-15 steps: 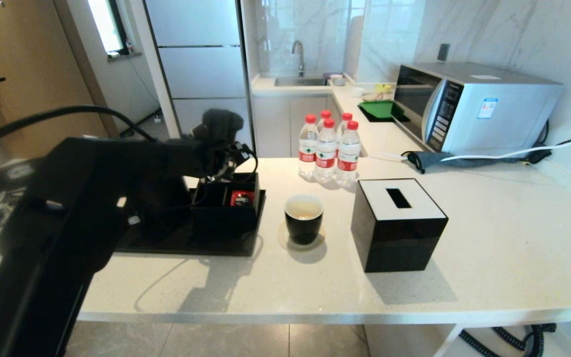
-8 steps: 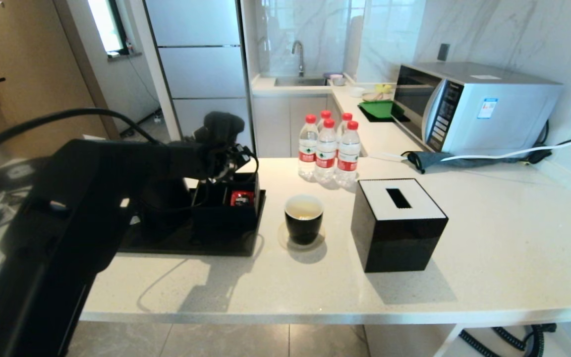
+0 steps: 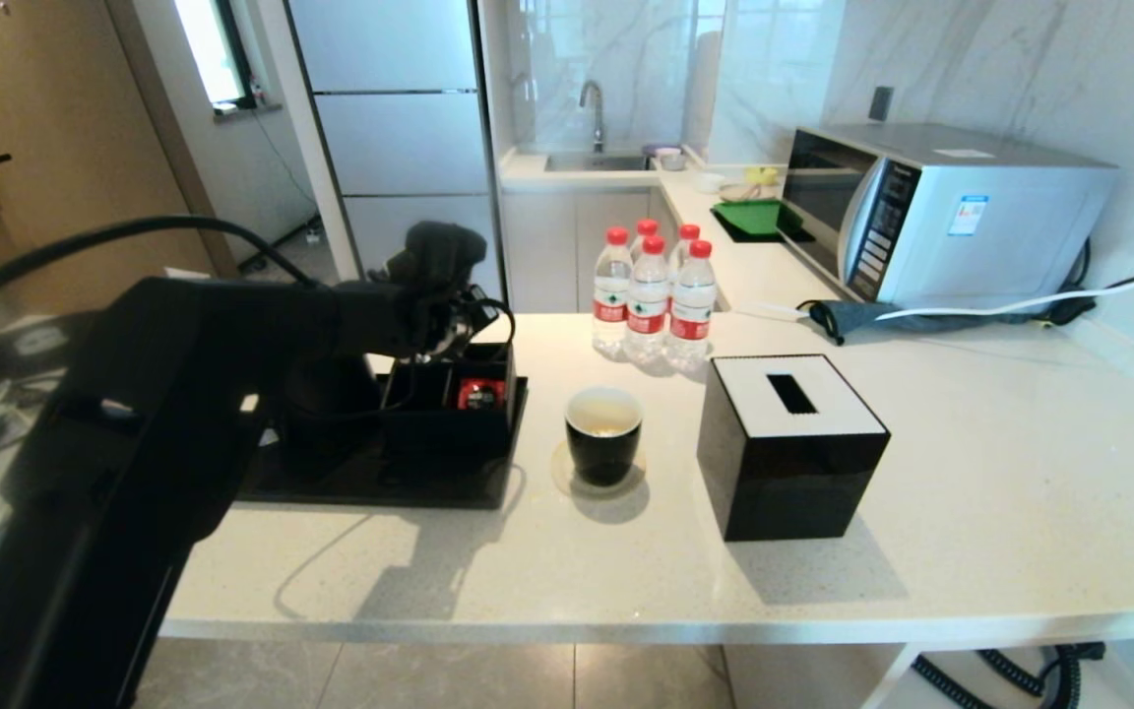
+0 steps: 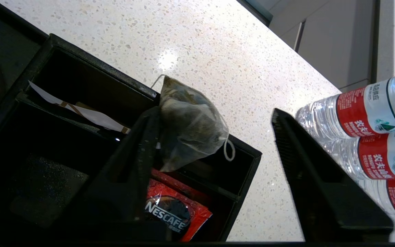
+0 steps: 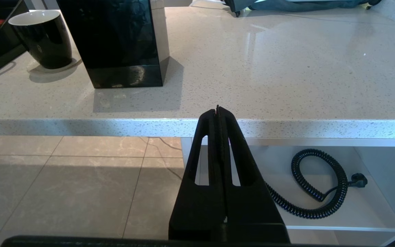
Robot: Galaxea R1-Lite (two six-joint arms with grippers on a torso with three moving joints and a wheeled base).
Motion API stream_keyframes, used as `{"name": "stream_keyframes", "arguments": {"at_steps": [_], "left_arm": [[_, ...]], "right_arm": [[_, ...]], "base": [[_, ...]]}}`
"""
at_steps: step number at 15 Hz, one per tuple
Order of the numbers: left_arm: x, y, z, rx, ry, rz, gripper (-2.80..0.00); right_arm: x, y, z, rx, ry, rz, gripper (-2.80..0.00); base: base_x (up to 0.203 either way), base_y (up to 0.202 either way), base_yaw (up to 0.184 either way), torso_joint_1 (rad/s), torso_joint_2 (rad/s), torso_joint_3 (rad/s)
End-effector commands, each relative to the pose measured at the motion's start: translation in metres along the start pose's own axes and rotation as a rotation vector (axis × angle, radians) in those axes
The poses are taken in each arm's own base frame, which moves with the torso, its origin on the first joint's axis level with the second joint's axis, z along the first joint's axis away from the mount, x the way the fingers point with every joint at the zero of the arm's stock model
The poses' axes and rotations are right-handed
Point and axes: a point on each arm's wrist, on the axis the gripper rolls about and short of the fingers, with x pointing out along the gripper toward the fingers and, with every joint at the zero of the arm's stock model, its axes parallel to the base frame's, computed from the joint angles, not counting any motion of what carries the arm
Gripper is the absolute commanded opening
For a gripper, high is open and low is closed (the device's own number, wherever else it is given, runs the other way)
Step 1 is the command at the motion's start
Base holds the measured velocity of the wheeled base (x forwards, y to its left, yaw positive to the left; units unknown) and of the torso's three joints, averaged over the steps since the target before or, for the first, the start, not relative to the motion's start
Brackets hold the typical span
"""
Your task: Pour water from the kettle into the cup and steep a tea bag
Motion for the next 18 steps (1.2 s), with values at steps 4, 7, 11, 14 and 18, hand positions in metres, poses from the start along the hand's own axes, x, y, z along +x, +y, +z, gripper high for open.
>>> {"name": "stream_keyframes", "arguments": {"at_steps": [4,7,11,14,18], "left_arm": [[0.001,0.001,-0.001,-0.003,0.001,0.004,-2.8],[0.001,0.001,-0.002,-0.003,0.0,0.005,-2.8],[0.0,0.0,0.0,-0.002,-0.004,0.005,-2.8],[-0.005,-0.003,0.004,-0.006,-0.014,-0.004,-2.8],[-0.015,-0.008,0.013,-0.012,-0.033,-0.021,-2.8]], "right_arm": [[0.0,0.0,0.0,0.0,0.0,0.001,-2.8],[0.0,0.0,0.0,0.0,0.0,0.001,-2.8],[0.0,0.0,0.0,0.0,0.0,0.001,-2.8],[0.0,0.0,0.0,0.0,0.0,0.001,-2.8],[0.0,0.0,0.0,0.0,0.0,0.001,-2.8]], "base": [[0.0,0.0,0.0,0.0,0.0,0.0],[0.0,0.0,0.0,0.0,0.0,0.0],[0.0,0.0,0.0,0.0,0.0,0.0],[0.0,0.0,0.0,0.0,0.0,0.0],[0.0,0.0,0.0,0.0,0.0,0.0]]}}
